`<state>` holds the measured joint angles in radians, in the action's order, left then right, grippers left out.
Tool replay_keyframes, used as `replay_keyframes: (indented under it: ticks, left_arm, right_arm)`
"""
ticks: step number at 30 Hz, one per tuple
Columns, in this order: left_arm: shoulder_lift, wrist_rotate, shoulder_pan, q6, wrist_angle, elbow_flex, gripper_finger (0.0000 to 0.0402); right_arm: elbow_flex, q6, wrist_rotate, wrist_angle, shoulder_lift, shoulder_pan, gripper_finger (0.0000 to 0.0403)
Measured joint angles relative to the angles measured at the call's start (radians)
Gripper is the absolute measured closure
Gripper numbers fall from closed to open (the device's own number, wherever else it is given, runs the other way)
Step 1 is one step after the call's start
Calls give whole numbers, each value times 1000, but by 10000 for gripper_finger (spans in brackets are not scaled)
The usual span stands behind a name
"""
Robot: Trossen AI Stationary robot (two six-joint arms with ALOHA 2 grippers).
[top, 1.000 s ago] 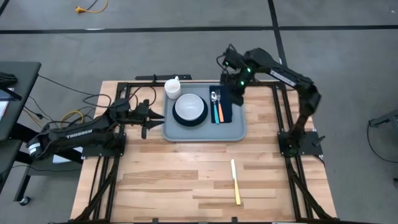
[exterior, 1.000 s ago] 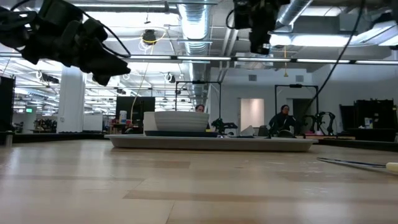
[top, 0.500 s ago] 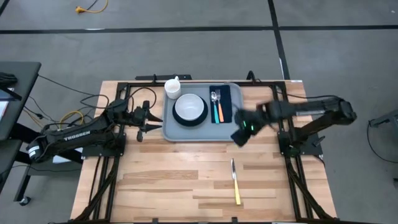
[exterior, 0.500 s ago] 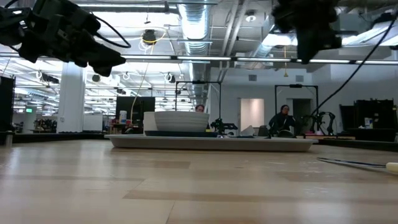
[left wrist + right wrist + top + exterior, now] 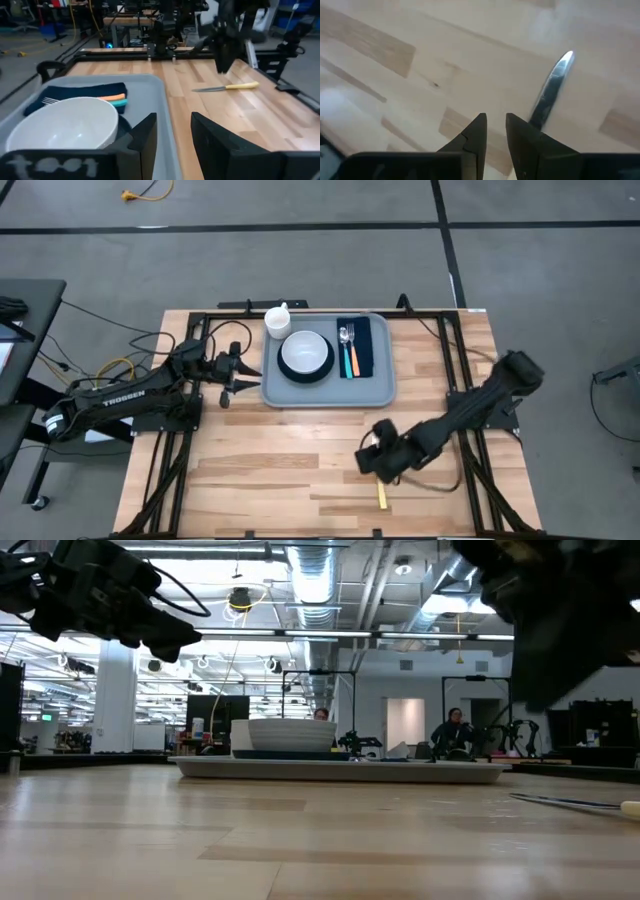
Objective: Set up tray
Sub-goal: Put the yellow knife on the blue napkin to the right of the orange spoon
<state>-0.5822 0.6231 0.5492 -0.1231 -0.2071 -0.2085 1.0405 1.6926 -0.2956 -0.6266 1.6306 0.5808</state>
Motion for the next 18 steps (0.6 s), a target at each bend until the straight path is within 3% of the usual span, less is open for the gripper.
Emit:
replay_keyframes:
  ticks: [4,8,14,18]
  left_arm:
    - [0,29,-16,31,11,0,294]
    - [0,33,-53,37,17,0,294]
    - [0,32,-108,38,17,0,294]
    - [0,23,-131,36,27,0,294]
  right_arm:
    - [106,17,50,-23,135,1,337]
    - [245,12,119,-164,225,-22,337]
    - [419,10,208,-350,308,-42,337]
    - [455,14,275,-363,322,-28,337]
